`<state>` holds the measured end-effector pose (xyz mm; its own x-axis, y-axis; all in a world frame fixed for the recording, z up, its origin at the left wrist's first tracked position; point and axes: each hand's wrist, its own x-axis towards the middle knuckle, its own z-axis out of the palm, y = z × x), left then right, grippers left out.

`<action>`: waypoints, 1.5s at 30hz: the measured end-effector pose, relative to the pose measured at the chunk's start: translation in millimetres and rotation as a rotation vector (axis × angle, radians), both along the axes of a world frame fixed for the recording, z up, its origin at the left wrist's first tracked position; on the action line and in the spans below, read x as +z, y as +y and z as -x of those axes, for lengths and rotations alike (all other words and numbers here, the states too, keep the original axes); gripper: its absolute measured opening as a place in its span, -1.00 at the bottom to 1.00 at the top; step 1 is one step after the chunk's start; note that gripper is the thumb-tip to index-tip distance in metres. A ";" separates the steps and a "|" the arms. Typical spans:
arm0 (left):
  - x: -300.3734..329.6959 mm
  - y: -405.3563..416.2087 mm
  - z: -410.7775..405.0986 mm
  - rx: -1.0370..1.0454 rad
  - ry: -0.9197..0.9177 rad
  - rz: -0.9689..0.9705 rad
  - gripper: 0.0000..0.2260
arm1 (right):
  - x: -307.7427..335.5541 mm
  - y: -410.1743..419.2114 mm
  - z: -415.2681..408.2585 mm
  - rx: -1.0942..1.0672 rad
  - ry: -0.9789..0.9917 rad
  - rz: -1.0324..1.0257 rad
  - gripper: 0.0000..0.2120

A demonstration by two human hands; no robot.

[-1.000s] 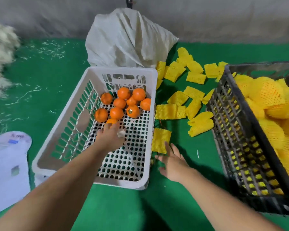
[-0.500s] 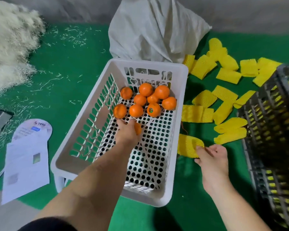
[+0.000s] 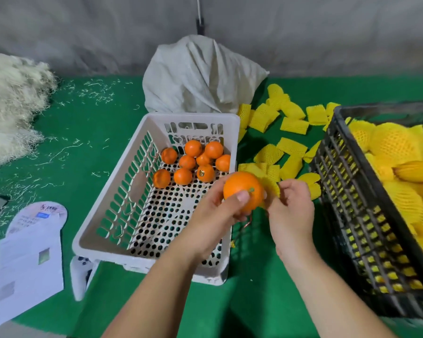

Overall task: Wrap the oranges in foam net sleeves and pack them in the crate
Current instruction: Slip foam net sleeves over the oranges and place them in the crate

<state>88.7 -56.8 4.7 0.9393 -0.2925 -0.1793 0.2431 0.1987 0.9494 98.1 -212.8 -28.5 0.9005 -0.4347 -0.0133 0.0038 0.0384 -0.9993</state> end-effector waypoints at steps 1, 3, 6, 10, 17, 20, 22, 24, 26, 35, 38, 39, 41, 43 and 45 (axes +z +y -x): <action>-1.8 -3.7 5.1 -0.044 0.023 0.068 -0.38 | 4.4 0.1 -0.9 0.033 -0.042 0.069 -0.69; -1.7 -8.2 18.0 -0.139 0.050 0.156 -0.20 | 16.8 -6.4 6.3 0.093 -0.098 0.242 -0.62; -1.3 -9.9 29.7 -0.174 0.050 0.186 -0.20 | 29.1 -19.4 13.8 0.142 -0.147 0.314 -0.64; 0.7 -16.6 36.1 -0.023 0.049 0.048 -0.35 | 32.7 -29.6 24.4 0.128 -0.156 0.323 -0.82; 0.9 -28.3 45.1 0.173 -0.093 -0.111 -0.46 | 32.8 -34.3 46.7 0.147 -0.127 0.264 -0.88; 0.2 -27.9 47.9 0.251 -0.091 -0.042 -0.51 | 31.3 -38.0 50.1 0.127 -0.140 0.246 -0.88; -2.3 -24.6 48.0 0.235 -0.083 -0.013 -0.39 | 30.7 -37.4 51.0 0.131 -0.145 0.230 -0.89; -5.7 -23.8 48.1 0.195 -0.094 -0.036 -0.26 | 31.2 -32.6 54.0 0.145 -0.154 0.222 -0.88; -8.8 -26.4 48.3 0.165 -0.100 -0.024 -0.27 | 32.4 -27.5 57.6 0.171 -0.184 0.224 -0.83; -14.6 -26.7 51.2 0.126 -0.092 -0.059 -0.39 | 33.8 -23.1 64.5 0.308 -0.150 0.242 -0.82; -16.2 -22.4 50.6 0.086 -0.105 -0.062 -0.37 | 36.5 -26.3 62.3 0.397 -0.125 0.280 -0.83; -15.5 -21.2 50.1 0.075 -0.105 -0.059 -0.35 | 37.0 -26.9 62.1 0.420 -0.122 0.281 -0.83; -13.9 -18.7 48.8 0.051 -0.105 -0.058 -0.27 | 39.2 -28.0 62.8 0.441 -0.137 0.279 -0.83; -11.4 -16.9 48.7 0.034 -0.111 -0.071 -0.19 | 42.3 -30.6 61.7 0.464 -0.165 0.277 -0.84; -10.4 -18.5 49.5 0.060 -0.112 -0.075 -0.24 | 46.7 -34.7 59.6 0.486 -0.186 0.312 -0.82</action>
